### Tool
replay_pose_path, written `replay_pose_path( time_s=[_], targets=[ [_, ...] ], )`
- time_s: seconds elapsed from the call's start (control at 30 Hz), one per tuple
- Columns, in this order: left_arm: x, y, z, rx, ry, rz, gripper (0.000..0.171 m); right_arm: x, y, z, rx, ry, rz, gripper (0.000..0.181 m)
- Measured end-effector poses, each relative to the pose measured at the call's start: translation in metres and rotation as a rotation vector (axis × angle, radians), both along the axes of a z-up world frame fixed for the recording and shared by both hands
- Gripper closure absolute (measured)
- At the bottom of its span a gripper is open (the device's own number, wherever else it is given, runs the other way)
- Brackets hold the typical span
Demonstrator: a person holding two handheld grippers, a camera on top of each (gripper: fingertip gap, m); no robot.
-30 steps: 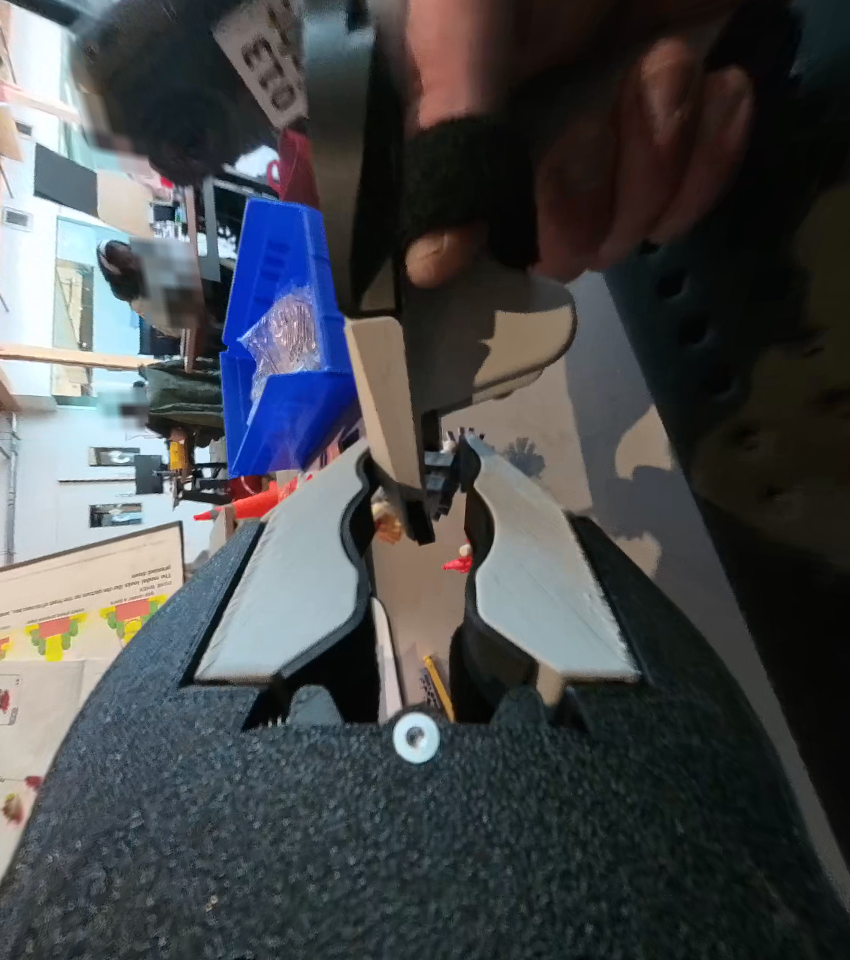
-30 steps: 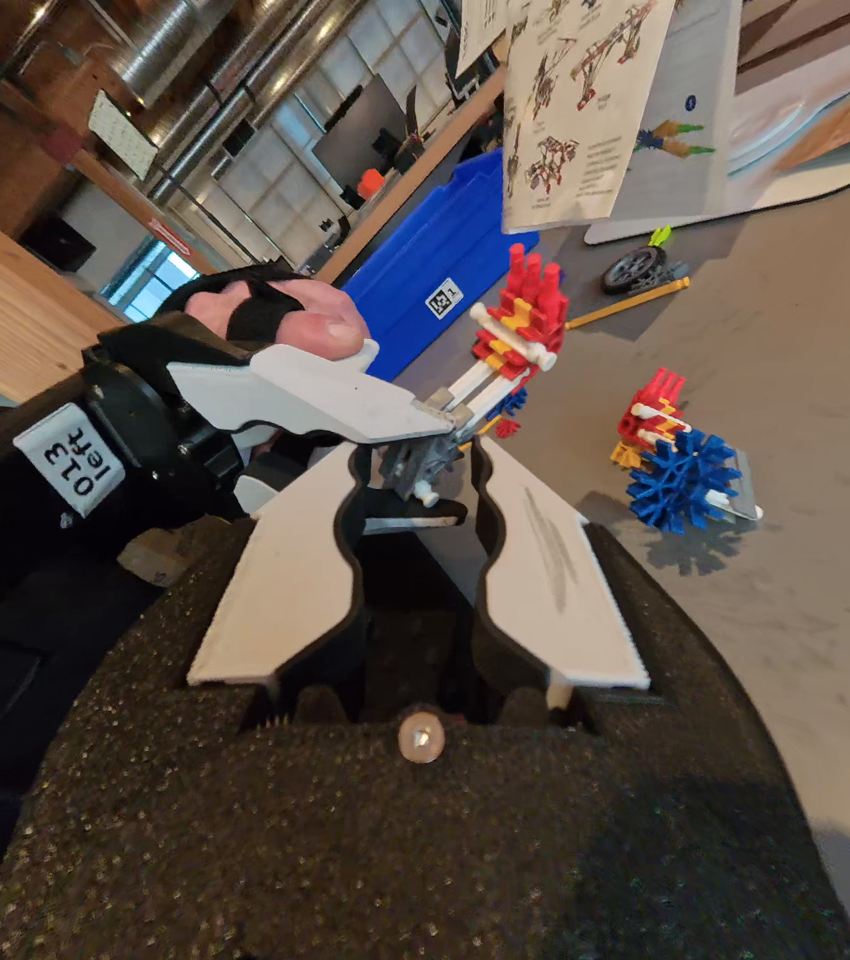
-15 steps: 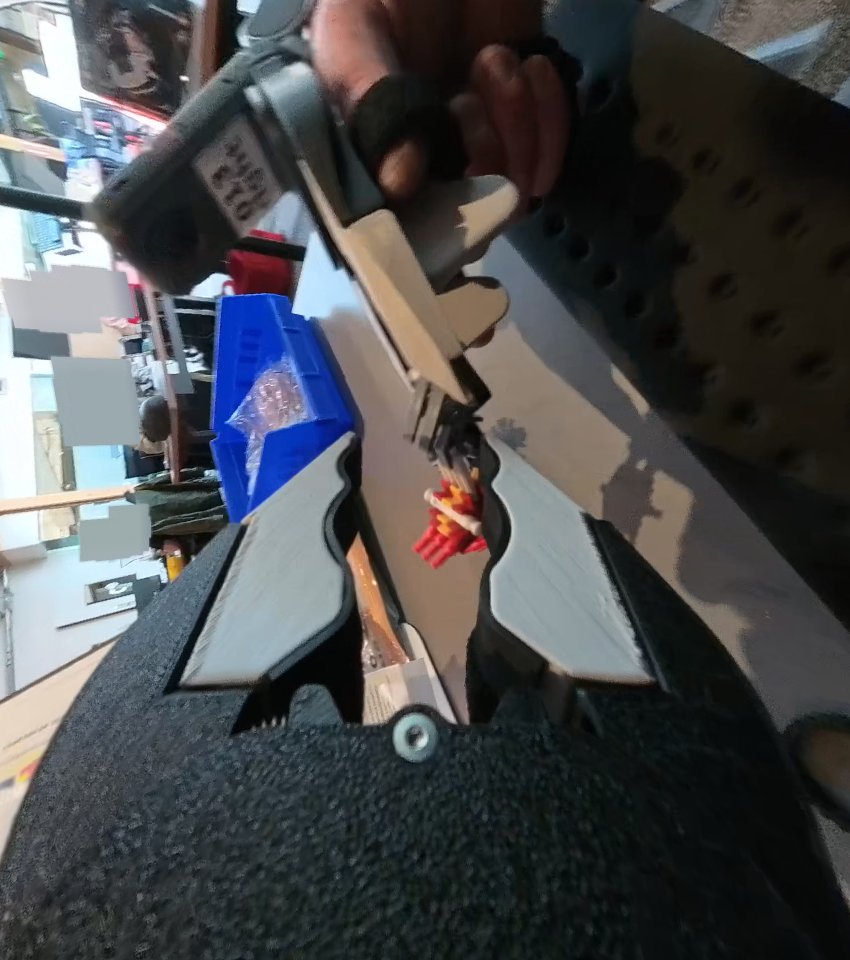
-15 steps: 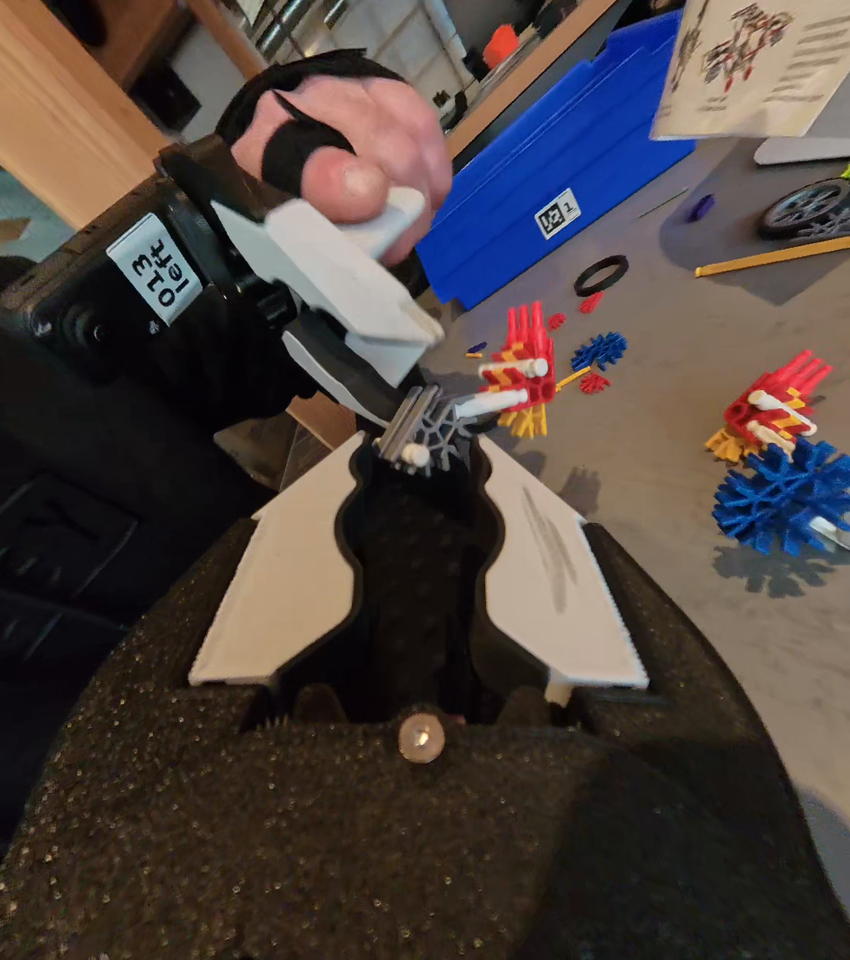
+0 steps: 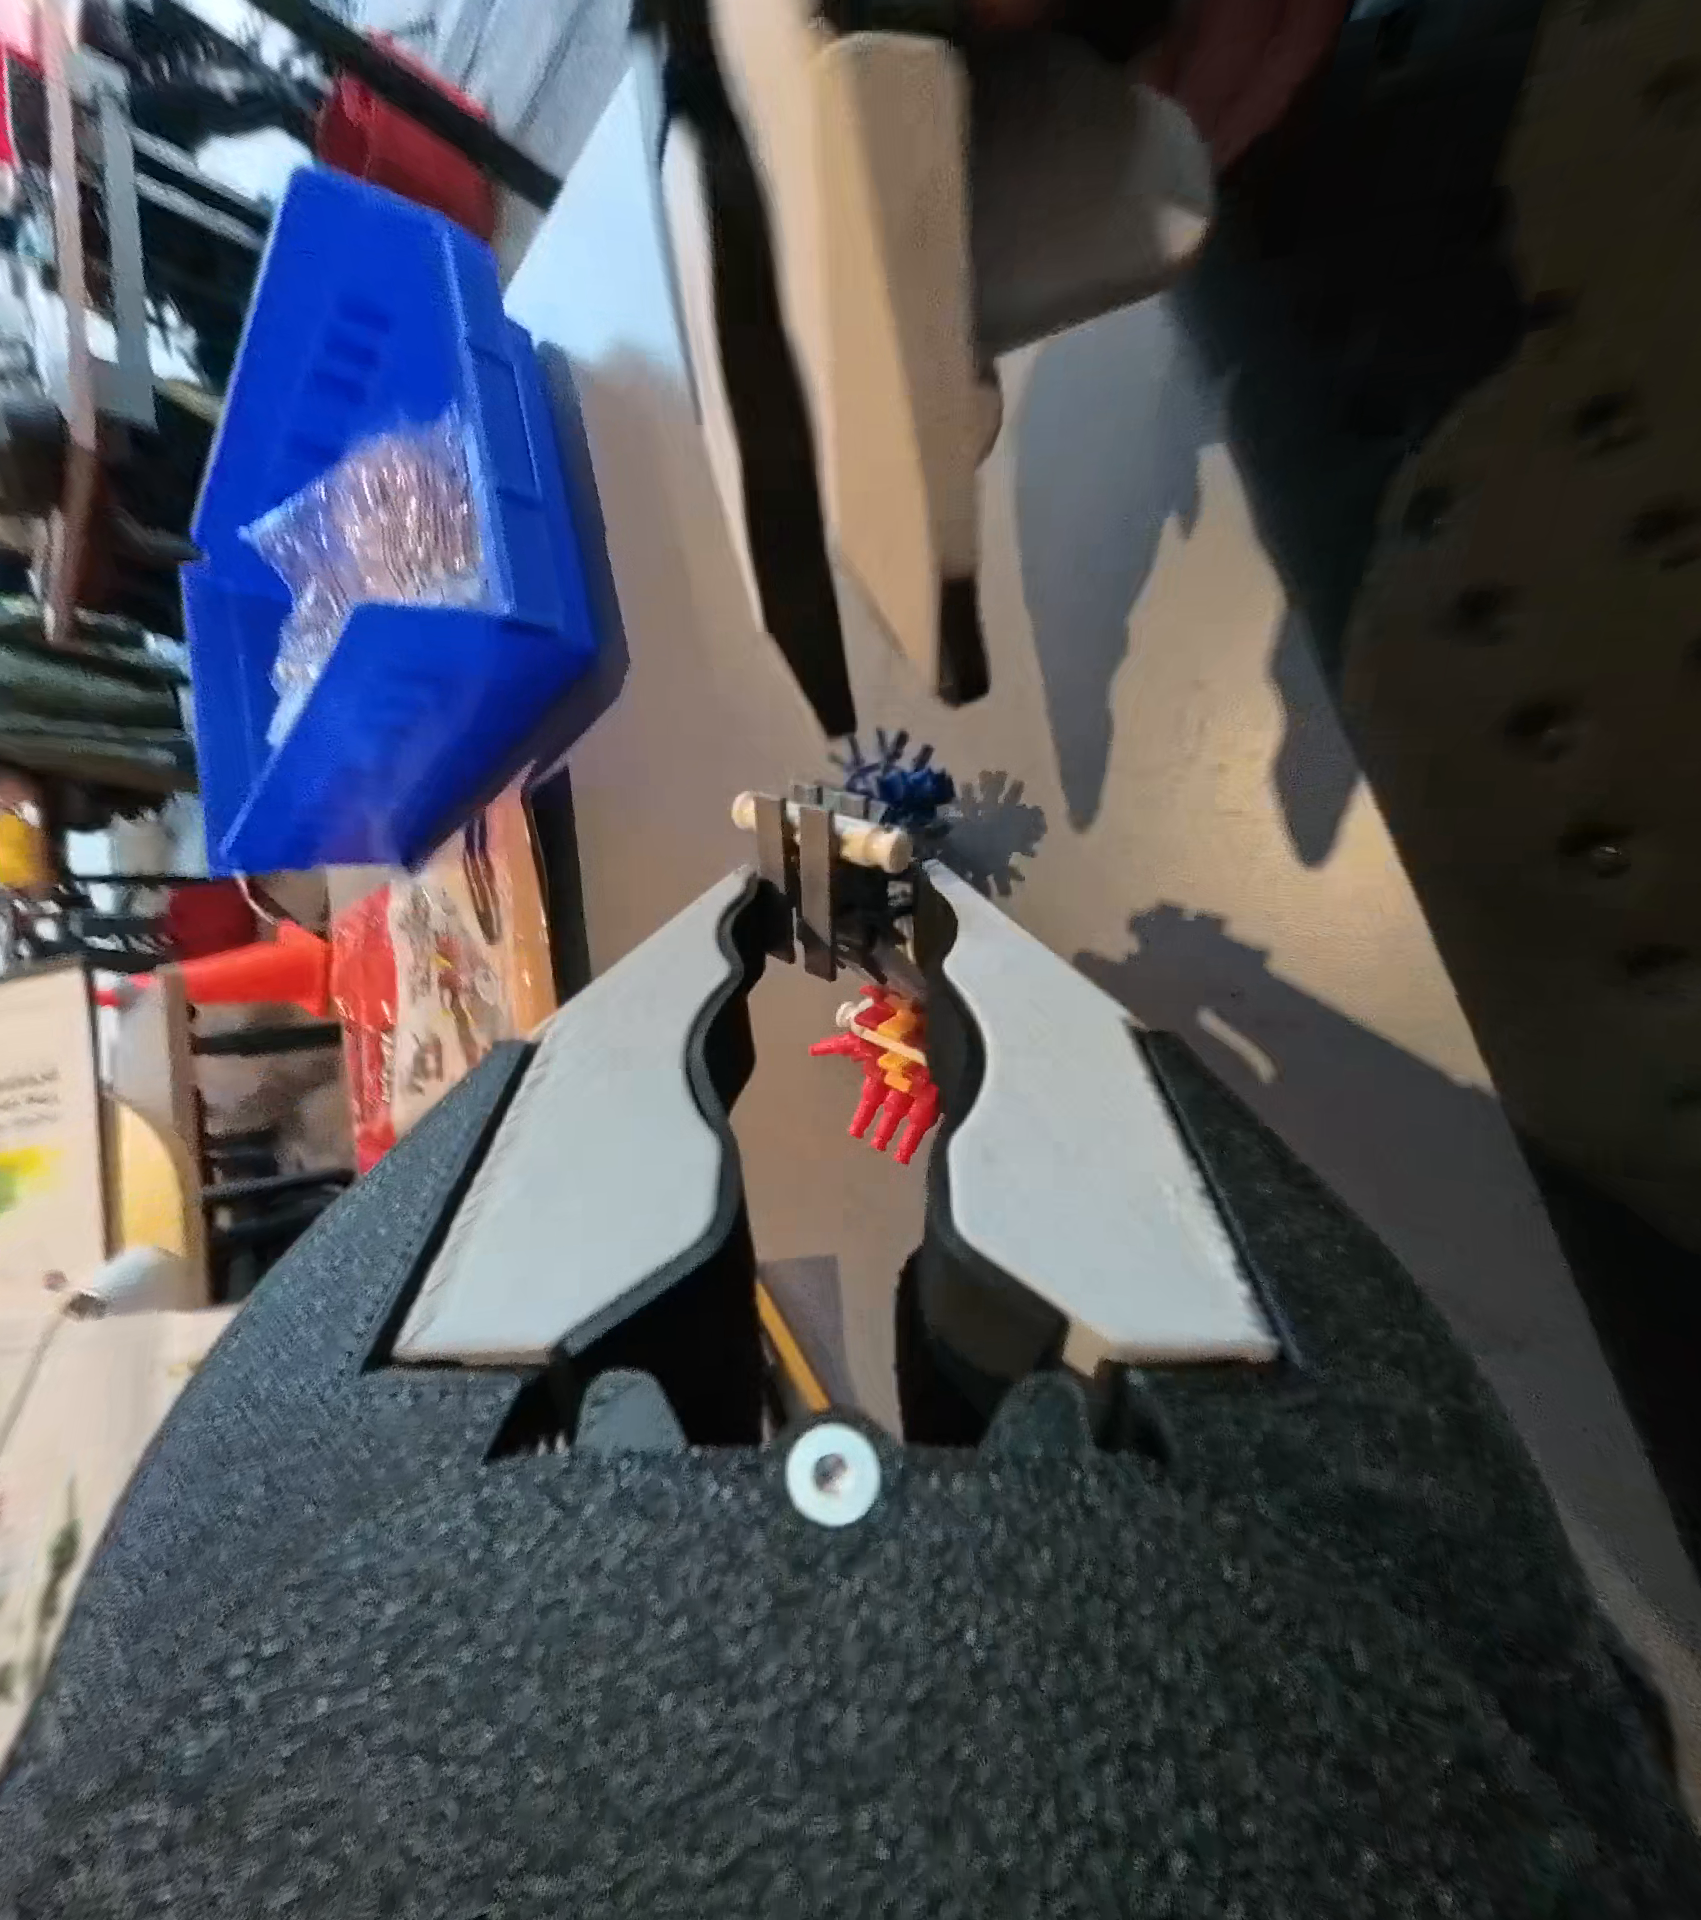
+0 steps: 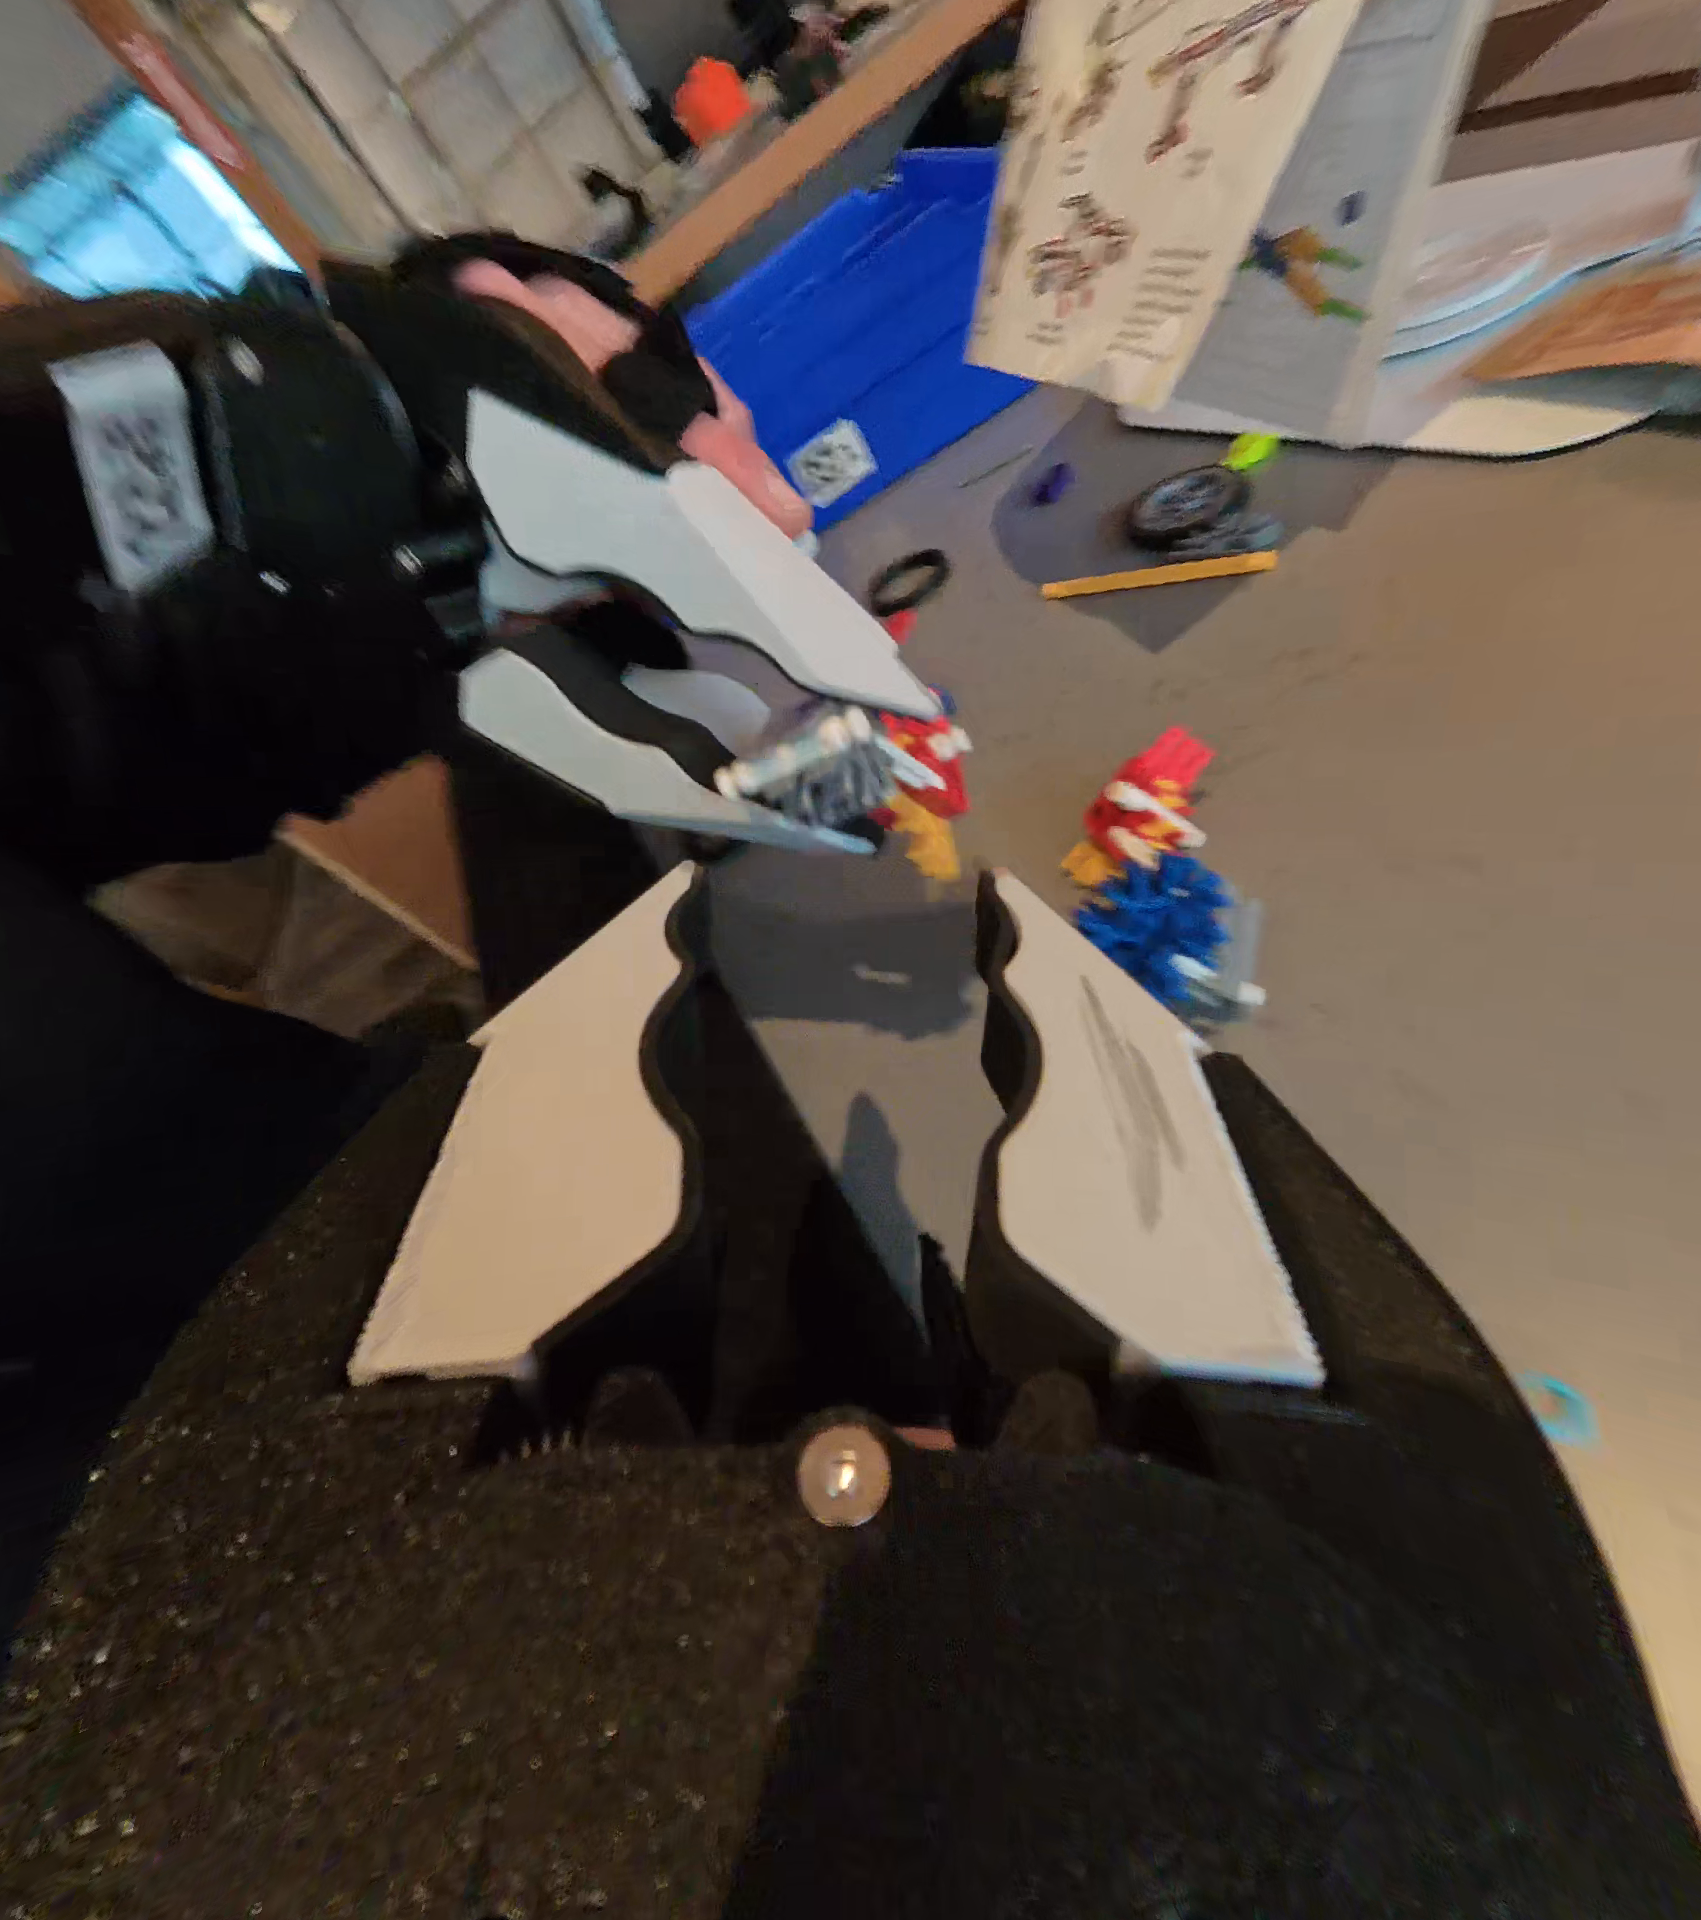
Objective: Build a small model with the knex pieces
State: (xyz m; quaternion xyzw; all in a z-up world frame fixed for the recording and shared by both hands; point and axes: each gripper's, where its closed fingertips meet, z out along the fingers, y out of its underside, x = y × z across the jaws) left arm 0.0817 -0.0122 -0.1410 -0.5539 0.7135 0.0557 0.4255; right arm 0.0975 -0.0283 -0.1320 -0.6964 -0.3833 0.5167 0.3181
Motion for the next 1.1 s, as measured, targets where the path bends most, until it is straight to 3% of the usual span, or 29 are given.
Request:
replay_pose_path(
  time_s=[0.17,0.3,0.5,0.63,0.97,1.1],
  targets=[
    [-0.002,0.014,-0.022,-0.141,0.014,0.110,0.145,0.021,0.023,-0.022,0.123,-0.152,-0.117,0.131],
    [0.002,0.017,-0.032,-0.184,0.047,0.142,0.145,0.017,0.022,-0.019,0.190,-0.162,-0.117,0.137],
    [0.018,0.010,-0.025,-0.136,0.055,0.096,0.145,0.001,0.013,-0.010,0.164,-0.103,-0.080,0.137],
    [0.022,0.004,-0.021,-0.153,0.038,0.053,0.144,-0.003,0.010,-0.008,0.173,-0.079,-0.084,0.147],
    [0.027,-0.007,-0.016,-0.188,-0.030,0.016,0.144,-0.002,0.000,-0.001,0.172,-0.027,-0.090,0.148],
    [0.024,0.000,-0.010,-0.100,-0.075,0.060,0.131,0.000,0.007,0.002,0.137,0.005,-0.154,0.148]
  ],
)
